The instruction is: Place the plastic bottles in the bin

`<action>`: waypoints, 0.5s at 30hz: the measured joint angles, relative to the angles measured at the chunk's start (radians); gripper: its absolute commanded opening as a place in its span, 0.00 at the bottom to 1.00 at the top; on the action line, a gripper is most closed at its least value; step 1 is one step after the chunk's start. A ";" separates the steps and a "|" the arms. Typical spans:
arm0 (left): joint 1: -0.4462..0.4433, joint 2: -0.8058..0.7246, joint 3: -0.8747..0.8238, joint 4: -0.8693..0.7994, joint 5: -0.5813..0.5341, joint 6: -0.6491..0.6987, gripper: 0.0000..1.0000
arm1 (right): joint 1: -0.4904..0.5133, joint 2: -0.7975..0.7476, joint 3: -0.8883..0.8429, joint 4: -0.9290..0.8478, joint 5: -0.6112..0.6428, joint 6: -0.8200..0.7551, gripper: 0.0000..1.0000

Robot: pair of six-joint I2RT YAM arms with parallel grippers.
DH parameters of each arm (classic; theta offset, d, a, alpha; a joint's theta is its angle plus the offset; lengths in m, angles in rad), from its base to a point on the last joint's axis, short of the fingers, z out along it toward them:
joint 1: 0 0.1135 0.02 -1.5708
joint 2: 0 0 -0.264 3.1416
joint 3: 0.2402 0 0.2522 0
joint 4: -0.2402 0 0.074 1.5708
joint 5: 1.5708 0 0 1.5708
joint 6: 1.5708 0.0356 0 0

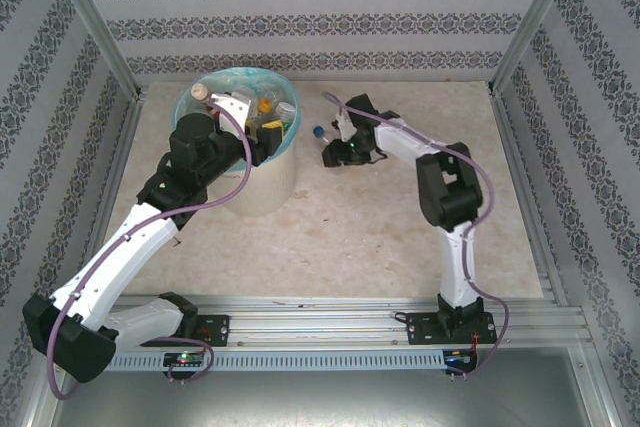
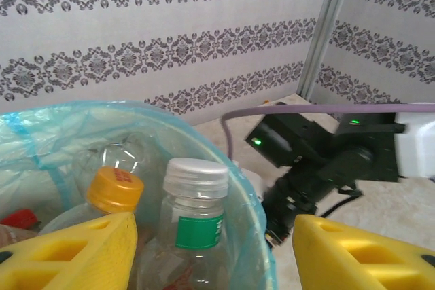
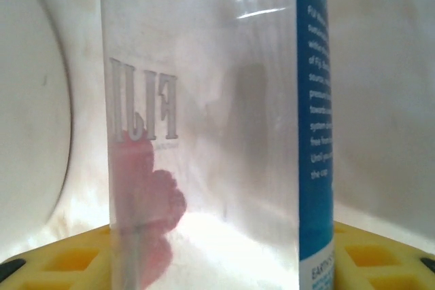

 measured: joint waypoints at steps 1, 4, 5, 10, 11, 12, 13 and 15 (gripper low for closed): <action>-0.006 0.002 0.000 0.000 -0.003 -0.004 0.62 | -0.003 -0.058 -0.073 0.020 0.000 0.001 0.43; -0.030 0.018 0.003 0.000 -0.014 -0.019 0.61 | -0.019 -0.272 -0.322 0.094 -0.014 0.013 0.42; -0.042 0.030 0.010 -0.002 -0.018 -0.023 0.60 | -0.027 -0.346 -0.399 0.120 -0.023 0.017 0.42; -0.110 0.101 0.089 -0.035 -0.028 -0.045 0.62 | -0.045 -0.693 -0.697 0.208 -0.059 0.050 0.41; -0.134 0.118 0.114 -0.045 -0.032 -0.047 0.63 | -0.045 -0.765 -0.742 0.220 -0.070 0.058 0.41; -0.159 0.132 0.134 -0.048 -0.033 -0.048 0.64 | -0.043 -0.835 -0.779 0.229 -0.078 0.065 0.40; -0.182 0.143 0.151 -0.048 -0.032 -0.049 0.65 | -0.043 -0.894 -0.808 0.238 -0.085 0.068 0.40; -0.232 0.167 0.185 -0.051 -0.023 -0.057 0.67 | -0.043 -1.029 -0.855 0.257 -0.103 0.074 0.41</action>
